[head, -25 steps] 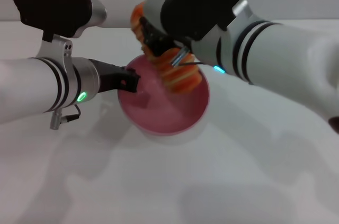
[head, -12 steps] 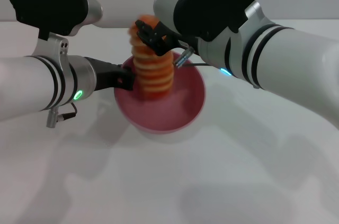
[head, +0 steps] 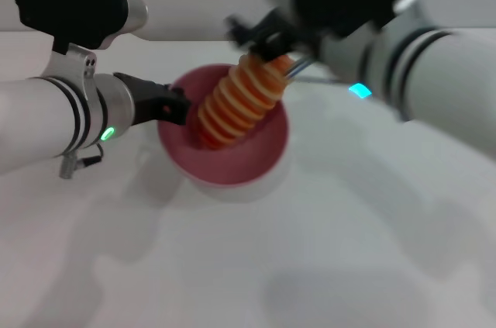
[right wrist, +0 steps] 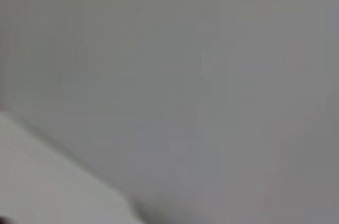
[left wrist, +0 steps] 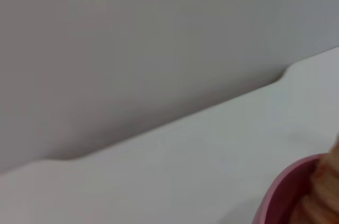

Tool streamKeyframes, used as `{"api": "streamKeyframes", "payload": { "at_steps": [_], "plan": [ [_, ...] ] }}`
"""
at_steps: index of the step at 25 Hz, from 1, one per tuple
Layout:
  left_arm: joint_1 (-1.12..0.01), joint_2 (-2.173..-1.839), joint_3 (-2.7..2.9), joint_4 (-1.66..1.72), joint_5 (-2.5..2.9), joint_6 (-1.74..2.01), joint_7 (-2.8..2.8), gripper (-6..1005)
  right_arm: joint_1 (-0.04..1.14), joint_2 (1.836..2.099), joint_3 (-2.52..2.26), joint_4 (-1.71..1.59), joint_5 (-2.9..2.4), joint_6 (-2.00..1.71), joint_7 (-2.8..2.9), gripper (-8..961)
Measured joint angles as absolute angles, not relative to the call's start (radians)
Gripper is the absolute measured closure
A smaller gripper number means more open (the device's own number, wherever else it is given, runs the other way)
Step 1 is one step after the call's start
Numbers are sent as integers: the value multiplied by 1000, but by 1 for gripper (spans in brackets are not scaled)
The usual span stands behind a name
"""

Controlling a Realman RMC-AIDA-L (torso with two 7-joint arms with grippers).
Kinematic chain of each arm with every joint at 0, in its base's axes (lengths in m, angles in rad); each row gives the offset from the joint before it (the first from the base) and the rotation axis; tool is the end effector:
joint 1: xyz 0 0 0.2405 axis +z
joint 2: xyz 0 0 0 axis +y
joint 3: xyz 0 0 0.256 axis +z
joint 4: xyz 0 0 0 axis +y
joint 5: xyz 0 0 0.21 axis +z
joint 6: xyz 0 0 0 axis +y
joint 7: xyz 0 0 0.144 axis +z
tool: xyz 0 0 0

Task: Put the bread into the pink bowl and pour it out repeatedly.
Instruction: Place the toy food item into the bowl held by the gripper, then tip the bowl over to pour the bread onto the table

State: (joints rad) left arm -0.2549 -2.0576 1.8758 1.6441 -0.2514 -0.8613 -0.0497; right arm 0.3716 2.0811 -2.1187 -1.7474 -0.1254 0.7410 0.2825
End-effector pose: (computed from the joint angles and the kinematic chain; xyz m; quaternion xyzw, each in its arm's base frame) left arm -0.1635 0.3405 -0.0236 -0.8467 -0.3409 -0.0144 0.4082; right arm 0.0630 0.3321 -0.0439 -0.8722 0.1701 0.0956 0.4485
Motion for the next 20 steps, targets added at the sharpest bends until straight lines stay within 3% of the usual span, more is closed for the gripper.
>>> {"api": "streamKeyframes", "payload": {
  "at_steps": [8,13,15,20],
  "plan": [
    [-232,-2058,1877,1650,-91,-841,-7,950,214,2087,-1974,-1809,-220,877,278,237],
    [-197,-2060,1931,1646,21,-747,3,950,166,2091,-1949,-1784,-208,873,280,407],
    [-179,-2060,1964,1645,75,-693,1,950,166,2091,-1949,-1770,-202,873,283,652],
    [-154,-2062,2018,1644,231,-619,-7,950,171,2088,-1953,-1760,-186,873,285,769]
  ]
}}
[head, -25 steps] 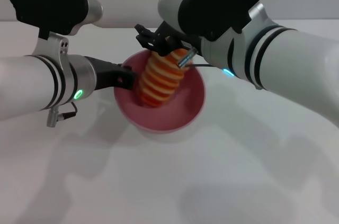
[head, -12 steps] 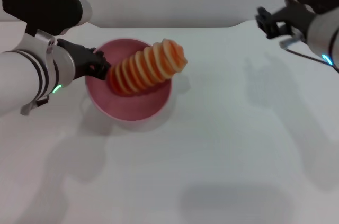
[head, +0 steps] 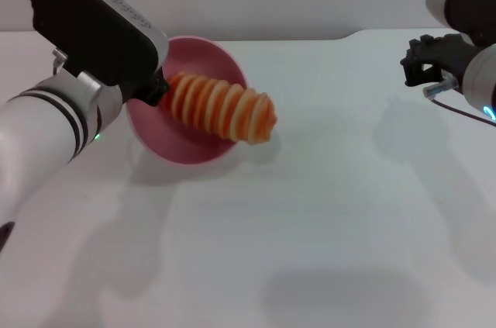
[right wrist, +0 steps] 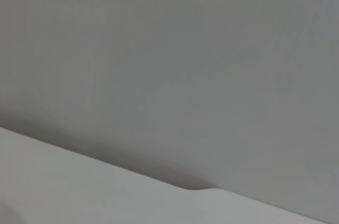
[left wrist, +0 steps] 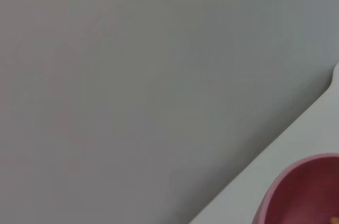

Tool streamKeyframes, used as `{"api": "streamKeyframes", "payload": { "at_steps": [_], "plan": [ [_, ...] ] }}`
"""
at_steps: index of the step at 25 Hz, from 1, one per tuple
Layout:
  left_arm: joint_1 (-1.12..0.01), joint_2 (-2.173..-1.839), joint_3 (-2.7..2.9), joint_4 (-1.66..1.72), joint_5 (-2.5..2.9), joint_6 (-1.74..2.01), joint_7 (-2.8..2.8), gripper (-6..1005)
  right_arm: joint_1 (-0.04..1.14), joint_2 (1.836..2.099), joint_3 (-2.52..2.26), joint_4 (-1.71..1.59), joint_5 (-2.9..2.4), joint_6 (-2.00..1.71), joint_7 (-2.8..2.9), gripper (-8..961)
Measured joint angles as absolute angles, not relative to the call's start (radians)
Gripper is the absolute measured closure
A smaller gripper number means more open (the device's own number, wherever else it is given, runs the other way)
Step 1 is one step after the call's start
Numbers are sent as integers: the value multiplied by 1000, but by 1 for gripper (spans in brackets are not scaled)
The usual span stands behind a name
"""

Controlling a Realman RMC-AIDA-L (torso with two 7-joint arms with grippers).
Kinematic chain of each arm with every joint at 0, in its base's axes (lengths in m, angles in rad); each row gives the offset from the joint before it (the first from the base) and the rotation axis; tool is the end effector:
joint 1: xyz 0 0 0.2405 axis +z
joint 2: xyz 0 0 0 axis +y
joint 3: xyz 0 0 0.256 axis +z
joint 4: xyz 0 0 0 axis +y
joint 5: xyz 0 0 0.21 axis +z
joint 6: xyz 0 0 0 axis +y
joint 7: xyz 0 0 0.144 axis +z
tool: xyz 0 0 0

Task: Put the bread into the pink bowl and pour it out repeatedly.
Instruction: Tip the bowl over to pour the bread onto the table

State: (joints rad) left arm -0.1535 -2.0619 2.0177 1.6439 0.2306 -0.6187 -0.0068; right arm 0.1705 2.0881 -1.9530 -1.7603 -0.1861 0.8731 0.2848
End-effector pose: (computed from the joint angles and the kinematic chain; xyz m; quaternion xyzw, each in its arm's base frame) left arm -0.1669 0.3375 -0.0187 -0.8452 -0.1198 0.0425 0.5191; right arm 0.1619 0.3346 0.0029 -0.7919 0.3065 0.0006 0.5282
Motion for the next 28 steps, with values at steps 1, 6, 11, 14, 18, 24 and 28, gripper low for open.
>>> {"api": "streamKeyframes", "payload": {
  "at_steps": [1,6,11,14,18,24,28],
  "plan": [
    [-153,-2062,2026,1642,264,-616,-4,950,171,2088,-1953,-1760,-184,873,285,793],
    [-151,-2063,2074,1630,425,-611,-9,951,167,2085,-1950,-1756,-184,876,272,910],
    [-136,-2066,2179,1621,716,-610,-169,951,162,2086,-1946,-1750,-184,878,270,955],
    [-129,-2067,2235,1605,876,-621,-272,951,161,2086,-1945,-1750,-184,879,270,955],
    [-127,-2067,2288,1585,1014,-648,-353,951,160,2086,-1947,-1750,-184,880,270,954],
    [-128,-2065,2352,1549,1138,-667,-326,951,162,2085,-1953,-1750,-184,881,269,954],
    [-130,-2066,2387,1538,1191,-677,-308,951,163,2085,-1956,-1750,-184,881,269,954]
  ]
}}
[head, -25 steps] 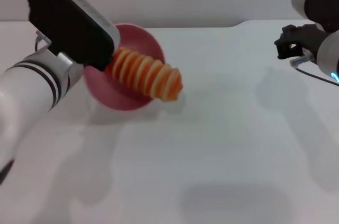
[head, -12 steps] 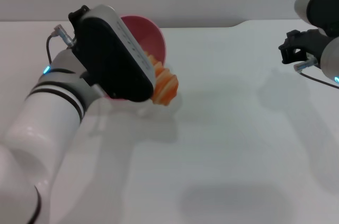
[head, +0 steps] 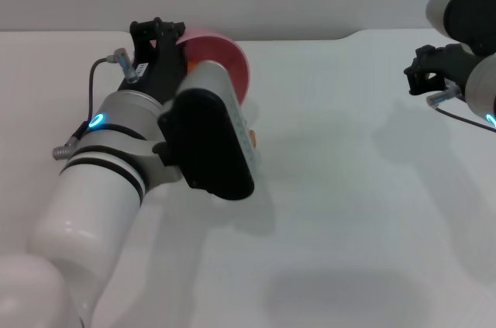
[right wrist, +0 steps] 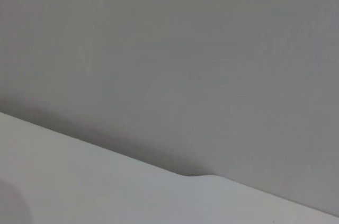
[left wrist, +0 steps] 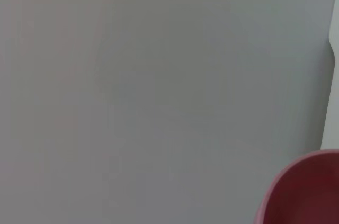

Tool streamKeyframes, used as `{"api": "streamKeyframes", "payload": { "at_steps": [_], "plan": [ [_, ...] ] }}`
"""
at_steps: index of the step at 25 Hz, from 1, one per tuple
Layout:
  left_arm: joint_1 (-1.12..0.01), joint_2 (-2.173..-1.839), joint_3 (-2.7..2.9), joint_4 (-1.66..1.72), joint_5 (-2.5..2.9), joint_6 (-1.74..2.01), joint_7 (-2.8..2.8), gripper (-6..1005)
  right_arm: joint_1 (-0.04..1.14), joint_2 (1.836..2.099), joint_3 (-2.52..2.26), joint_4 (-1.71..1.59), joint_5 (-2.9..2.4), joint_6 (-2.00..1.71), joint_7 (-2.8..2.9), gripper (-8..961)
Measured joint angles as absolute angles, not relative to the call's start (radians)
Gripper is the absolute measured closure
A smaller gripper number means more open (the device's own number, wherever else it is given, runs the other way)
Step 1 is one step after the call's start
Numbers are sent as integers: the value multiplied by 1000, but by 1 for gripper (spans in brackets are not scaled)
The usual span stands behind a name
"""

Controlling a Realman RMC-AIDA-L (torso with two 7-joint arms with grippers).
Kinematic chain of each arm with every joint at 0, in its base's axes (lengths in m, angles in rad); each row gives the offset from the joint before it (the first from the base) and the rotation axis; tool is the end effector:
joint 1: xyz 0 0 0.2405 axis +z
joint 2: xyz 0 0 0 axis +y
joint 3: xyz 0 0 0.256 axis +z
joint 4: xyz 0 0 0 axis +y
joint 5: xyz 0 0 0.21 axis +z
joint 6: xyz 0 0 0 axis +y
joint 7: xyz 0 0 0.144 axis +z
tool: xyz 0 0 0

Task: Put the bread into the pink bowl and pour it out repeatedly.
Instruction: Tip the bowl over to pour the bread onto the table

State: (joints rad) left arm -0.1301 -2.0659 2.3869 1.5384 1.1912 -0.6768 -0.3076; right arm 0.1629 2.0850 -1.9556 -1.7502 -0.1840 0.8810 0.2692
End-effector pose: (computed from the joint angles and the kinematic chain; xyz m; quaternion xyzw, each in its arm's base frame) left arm -0.1420 0.3019 -0.0572 -0.7704 0.1989 0.1658 0.5826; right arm 0.1688 0.3326 0.0012 -0.7931 0.3066 -0.0143 0.5260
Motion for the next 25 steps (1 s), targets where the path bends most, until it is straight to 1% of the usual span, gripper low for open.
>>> {"api": "streamKeyframes", "payload": {
  "at_steps": [6,15,25],
  "plan": [
    [-133,-2068,2445,1497,1371,-749,-357,951,148,2085,-1933,-1749,-187,882,269,955],
    [-146,-2068,2473,1466,1471,-791,-419,951,151,2084,-1932,-1750,-184,884,268,954],
    [-152,-2067,2489,1437,1484,-744,-332,950,160,2083,-1933,-1751,-184,891,268,955]
  ]
}}
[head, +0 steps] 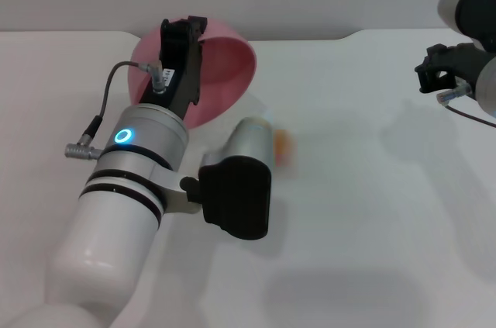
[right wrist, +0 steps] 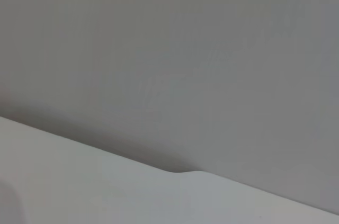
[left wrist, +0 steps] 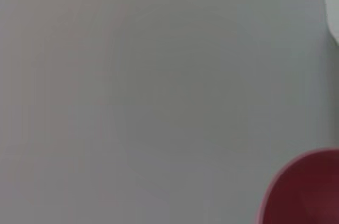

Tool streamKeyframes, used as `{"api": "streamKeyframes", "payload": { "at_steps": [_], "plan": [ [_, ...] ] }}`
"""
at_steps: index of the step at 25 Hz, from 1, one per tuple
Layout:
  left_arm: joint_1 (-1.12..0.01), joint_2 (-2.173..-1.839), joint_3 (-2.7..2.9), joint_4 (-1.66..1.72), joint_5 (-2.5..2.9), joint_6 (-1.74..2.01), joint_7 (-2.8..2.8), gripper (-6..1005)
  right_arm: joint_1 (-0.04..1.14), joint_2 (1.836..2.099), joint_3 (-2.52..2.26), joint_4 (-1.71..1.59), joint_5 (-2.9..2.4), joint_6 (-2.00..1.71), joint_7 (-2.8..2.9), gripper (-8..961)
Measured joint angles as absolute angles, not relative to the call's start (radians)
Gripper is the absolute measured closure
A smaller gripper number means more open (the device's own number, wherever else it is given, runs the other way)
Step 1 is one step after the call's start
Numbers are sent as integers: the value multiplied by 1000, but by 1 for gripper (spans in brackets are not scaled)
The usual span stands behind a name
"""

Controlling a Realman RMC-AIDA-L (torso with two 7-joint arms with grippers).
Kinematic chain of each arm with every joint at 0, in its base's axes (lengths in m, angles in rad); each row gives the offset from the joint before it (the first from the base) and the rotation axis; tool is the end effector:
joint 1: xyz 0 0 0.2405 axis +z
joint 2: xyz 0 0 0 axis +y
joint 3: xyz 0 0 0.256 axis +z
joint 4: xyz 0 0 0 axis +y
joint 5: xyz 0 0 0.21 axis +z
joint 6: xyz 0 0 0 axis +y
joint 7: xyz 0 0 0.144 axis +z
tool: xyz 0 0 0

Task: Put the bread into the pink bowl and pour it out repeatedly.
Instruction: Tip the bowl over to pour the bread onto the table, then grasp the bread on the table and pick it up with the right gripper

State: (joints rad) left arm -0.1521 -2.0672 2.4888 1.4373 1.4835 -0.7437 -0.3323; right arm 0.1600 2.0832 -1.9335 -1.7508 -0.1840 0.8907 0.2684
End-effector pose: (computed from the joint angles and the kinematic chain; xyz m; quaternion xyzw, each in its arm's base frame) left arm -0.1370 0.2908 -0.0716 -0.7062 0.3323 0.2138 0.5875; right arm 0.1741 0.3342 0.0074 -0.7853 0.3146 -0.0184 0.5330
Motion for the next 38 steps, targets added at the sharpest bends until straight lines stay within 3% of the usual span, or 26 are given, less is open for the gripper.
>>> {"api": "streamKeyframes", "payload": {
  "at_steps": [19,26,27,30,38],
  "plan": [
    [-150,-2061,2345,1560,1206,-686,-1108,950,166,2083,-1934,-1723,-163,890,269,954],
    [-92,-2058,2155,1543,1018,-318,-1331,951,169,2083,-1936,-1707,-150,889,268,955],
    [-87,-2058,2048,1476,914,-85,-1361,951,171,2083,-1936,-1703,-145,889,268,955],
    [-96,-2058,1963,1388,834,101,-1359,951,177,2082,-1936,-1694,-130,888,261,955],
    [-94,-2060,1817,1254,707,360,-1361,951,193,2079,-1934,-1672,-68,884,214,955]
  ]
}}
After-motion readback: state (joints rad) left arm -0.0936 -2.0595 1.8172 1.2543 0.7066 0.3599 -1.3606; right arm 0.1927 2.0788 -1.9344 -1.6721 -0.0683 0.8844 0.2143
